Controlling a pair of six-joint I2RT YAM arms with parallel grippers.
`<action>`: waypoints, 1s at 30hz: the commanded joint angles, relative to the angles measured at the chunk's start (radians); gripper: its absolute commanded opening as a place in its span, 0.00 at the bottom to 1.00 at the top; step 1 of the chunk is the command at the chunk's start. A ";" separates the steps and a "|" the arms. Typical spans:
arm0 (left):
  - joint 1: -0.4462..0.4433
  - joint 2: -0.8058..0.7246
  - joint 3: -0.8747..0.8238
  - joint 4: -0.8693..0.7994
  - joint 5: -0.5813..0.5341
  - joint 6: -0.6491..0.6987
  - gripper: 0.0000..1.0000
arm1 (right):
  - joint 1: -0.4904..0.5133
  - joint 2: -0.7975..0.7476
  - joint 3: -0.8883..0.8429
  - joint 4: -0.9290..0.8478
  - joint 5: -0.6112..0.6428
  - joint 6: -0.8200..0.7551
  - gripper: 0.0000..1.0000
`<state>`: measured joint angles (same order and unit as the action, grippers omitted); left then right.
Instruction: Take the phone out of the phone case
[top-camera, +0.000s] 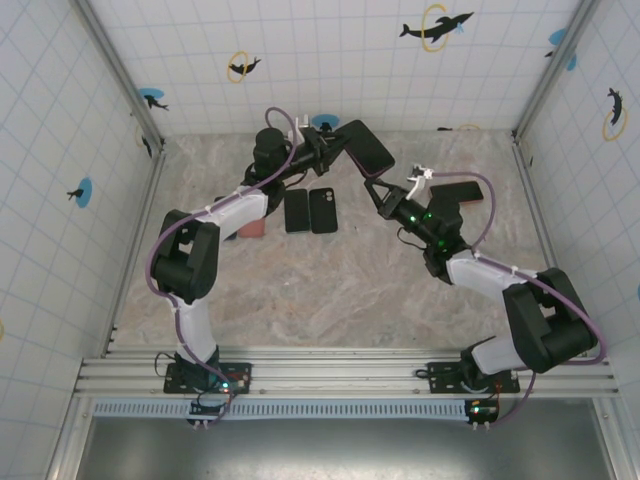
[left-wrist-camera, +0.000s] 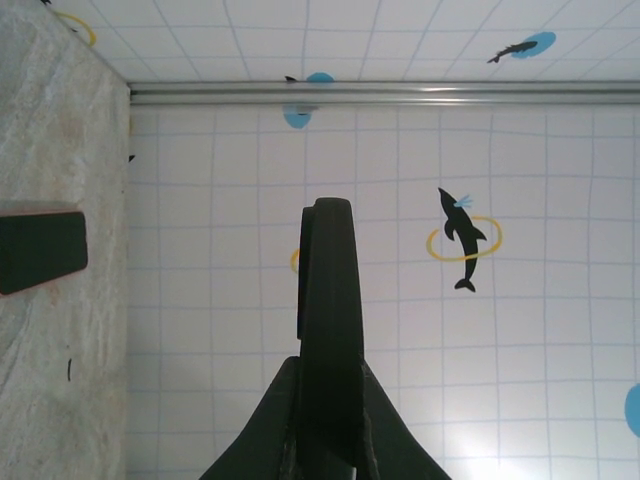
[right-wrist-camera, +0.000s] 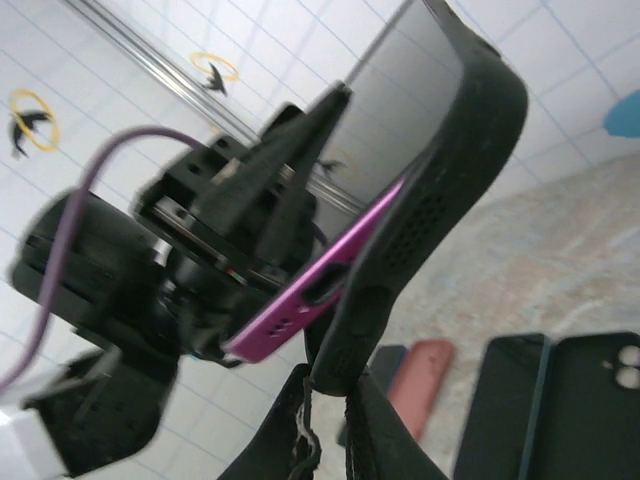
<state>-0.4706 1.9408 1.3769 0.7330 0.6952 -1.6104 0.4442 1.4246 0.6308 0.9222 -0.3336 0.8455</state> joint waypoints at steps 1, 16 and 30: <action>-0.010 -0.094 0.079 0.151 0.066 -0.051 0.10 | -0.029 0.026 0.043 -0.294 0.032 -0.152 0.11; 0.035 -0.115 0.084 -0.131 0.209 0.561 0.12 | -0.108 -0.057 0.067 -0.332 -0.185 -0.340 0.50; 0.073 -0.198 0.073 -0.405 0.417 1.243 0.11 | -0.129 -0.014 0.315 -0.838 -0.463 -0.970 0.55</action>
<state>-0.3935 1.8328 1.4391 0.3748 1.0332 -0.5945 0.3191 1.3888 0.8944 0.1970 -0.7116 0.0414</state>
